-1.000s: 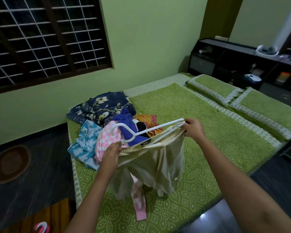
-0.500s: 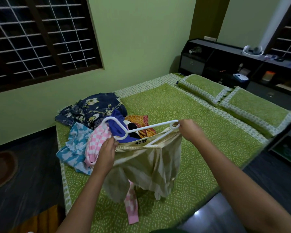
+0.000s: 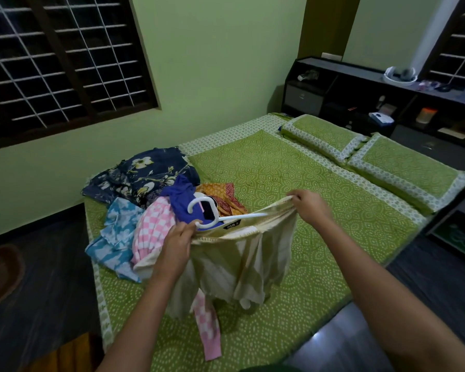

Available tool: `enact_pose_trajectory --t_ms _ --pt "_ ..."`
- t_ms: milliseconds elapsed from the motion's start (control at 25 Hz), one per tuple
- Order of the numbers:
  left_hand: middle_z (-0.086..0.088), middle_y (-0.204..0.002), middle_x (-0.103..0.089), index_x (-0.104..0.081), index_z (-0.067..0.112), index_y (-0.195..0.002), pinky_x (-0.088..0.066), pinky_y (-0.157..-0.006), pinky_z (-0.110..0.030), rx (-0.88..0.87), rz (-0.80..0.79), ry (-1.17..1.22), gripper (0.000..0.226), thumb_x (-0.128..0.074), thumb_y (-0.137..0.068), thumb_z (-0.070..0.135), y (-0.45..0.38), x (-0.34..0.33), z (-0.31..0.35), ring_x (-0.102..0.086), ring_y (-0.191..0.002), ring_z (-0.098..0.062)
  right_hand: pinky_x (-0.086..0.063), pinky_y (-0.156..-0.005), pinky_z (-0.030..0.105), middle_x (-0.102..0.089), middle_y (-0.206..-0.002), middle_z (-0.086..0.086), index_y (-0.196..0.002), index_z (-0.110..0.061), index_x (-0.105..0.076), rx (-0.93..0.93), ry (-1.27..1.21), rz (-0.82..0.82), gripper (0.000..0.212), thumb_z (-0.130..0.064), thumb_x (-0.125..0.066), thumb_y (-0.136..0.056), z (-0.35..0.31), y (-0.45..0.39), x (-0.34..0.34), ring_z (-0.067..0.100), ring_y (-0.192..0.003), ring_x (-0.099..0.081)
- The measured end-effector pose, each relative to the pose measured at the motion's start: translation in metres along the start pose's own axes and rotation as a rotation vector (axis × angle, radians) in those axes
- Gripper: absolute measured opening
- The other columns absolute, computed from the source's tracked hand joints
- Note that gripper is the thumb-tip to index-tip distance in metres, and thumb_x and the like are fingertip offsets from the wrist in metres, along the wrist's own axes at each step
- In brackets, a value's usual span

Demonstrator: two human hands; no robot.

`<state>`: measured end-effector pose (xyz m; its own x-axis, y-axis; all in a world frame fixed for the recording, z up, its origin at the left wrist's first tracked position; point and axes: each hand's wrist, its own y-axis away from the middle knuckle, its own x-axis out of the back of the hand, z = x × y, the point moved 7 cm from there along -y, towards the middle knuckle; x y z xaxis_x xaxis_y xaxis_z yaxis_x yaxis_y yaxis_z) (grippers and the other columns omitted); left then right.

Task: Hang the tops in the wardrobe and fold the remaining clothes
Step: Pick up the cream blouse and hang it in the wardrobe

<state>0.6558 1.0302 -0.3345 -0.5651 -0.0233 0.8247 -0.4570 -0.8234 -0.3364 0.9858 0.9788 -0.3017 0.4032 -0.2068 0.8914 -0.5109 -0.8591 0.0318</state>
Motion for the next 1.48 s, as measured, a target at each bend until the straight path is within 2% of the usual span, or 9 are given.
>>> enact_pose_trajectory --t_ms 200,320,400,520,600,760,920,1080,1480 --pt "-0.012 -0.090 -0.061 -0.062 0.002 -0.118 -0.049 -0.065 -0.038 -0.028 0.035 -0.118 0.046 -0.061 -0.076 -0.016 -0.019 -0.011 0.015 -0.056 -0.081 -0.030 -0.038 -0.066 0.025 -0.052 -0.128 0.003 -0.127 -0.016 -0.055 0.047 -0.152 0.224 0.034 -0.019 -0.043 -0.095 -0.002 0.030 0.017 0.014 -0.092 -0.053" --pt "-0.021 -0.091 -0.060 -0.062 -0.006 -0.113 -0.048 -0.069 -0.044 0.056 0.066 0.001 0.033 -0.052 -0.082 -0.011 -0.037 -0.015 0.022 -0.057 -0.084 -0.038 -0.052 -0.072 0.032 -0.028 -0.150 0.009 -0.150 -0.021 -0.020 -0.059 0.051 -0.360 0.067 -0.032 -0.053 -0.092 0.024 0.060 -0.025 0.021 -0.096 -0.059" --pt "-0.024 -0.094 -0.060 -0.062 -0.008 -0.111 -0.044 -0.076 -0.041 -0.016 0.063 0.066 0.031 -0.047 -0.083 -0.005 -0.050 -0.017 0.040 -0.052 -0.091 -0.035 -0.054 -0.068 0.033 -0.045 -0.141 0.014 -0.152 -0.023 -0.015 -0.201 0.148 -0.700 0.079 -0.035 -0.062 -0.089 0.055 0.086 -0.033 0.021 -0.080 -0.066" --pt "-0.025 -0.109 -0.061 -0.061 -0.006 -0.117 -0.040 -0.090 -0.038 -0.165 0.027 0.090 0.036 -0.052 -0.083 -0.013 -0.070 -0.022 0.071 -0.053 -0.104 -0.032 -0.050 -0.071 0.031 -0.066 -0.103 0.004 -0.117 -0.013 -0.060 -0.133 0.166 -0.040 0.035 -0.038 -0.054 -0.094 0.068 0.068 0.047 0.018 -0.084 -0.063" --pt "-0.018 -0.111 -0.060 -0.060 0.000 -0.122 -0.040 -0.091 -0.037 -0.241 -0.014 0.103 0.037 -0.054 -0.087 -0.010 -0.085 -0.026 0.098 -0.054 -0.105 -0.033 -0.041 -0.089 0.035 -0.059 -0.119 -0.001 -0.120 -0.022 -0.058 0.064 0.210 0.300 0.033 -0.042 -0.050 -0.095 0.061 0.065 0.097 0.019 -0.110 -0.052" --pt "-0.013 -0.108 -0.061 -0.059 0.003 -0.125 -0.039 -0.086 -0.032 -0.327 -0.020 0.177 0.036 -0.053 -0.091 -0.005 -0.111 -0.033 0.155 -0.055 -0.101 -0.030 -0.015 -0.105 0.040 -0.046 -0.141 -0.010 -0.137 -0.034 -0.044 0.180 0.366 0.043 0.045 -0.050 -0.043 -0.095 0.087 0.055 0.101 0.016 -0.132 -0.034" --pt "-0.015 -0.114 -0.063 -0.060 0.004 -0.126 -0.037 -0.087 -0.024 -0.435 -0.061 0.212 0.035 -0.054 -0.092 -0.002 -0.143 -0.063 0.225 -0.058 -0.103 -0.032 -0.017 -0.084 0.030 -0.066 -0.105 0.000 -0.106 -0.019 -0.066 0.225 0.140 0.411 0.022 -0.031 -0.048 -0.099 0.146 0.063 0.148 0.021 -0.103 -0.058" --pt "-0.015 -0.114 -0.063 -0.060 0.004 -0.126 -0.035 -0.087 -0.019 -0.569 -0.136 0.275 0.035 -0.053 -0.092 -0.001 -0.165 -0.113 0.331 -0.058 -0.103 -0.029 -0.035 -0.075 0.039 -0.057 -0.074 0.000 -0.085 -0.009 -0.062 0.172 -0.041 0.473 0.027 -0.026 -0.047 -0.099 0.213 0.058 0.200 0.023 -0.072 -0.056" --pt "0.009 -0.077 -0.059 -0.064 0.026 -0.091 -0.036 -0.059 -0.021 -0.650 -0.436 0.462 0.003 -0.063 -0.091 0.023 -0.195 -0.234 0.531 -0.050 -0.065 -0.005 -0.027 -0.067 0.035 -0.042 -0.069 -0.011 -0.075 -0.020 -0.044 -0.074 0.025 0.532 0.026 -0.030 -0.044 -0.100 0.420 0.087 0.322 0.018 -0.079 -0.048"
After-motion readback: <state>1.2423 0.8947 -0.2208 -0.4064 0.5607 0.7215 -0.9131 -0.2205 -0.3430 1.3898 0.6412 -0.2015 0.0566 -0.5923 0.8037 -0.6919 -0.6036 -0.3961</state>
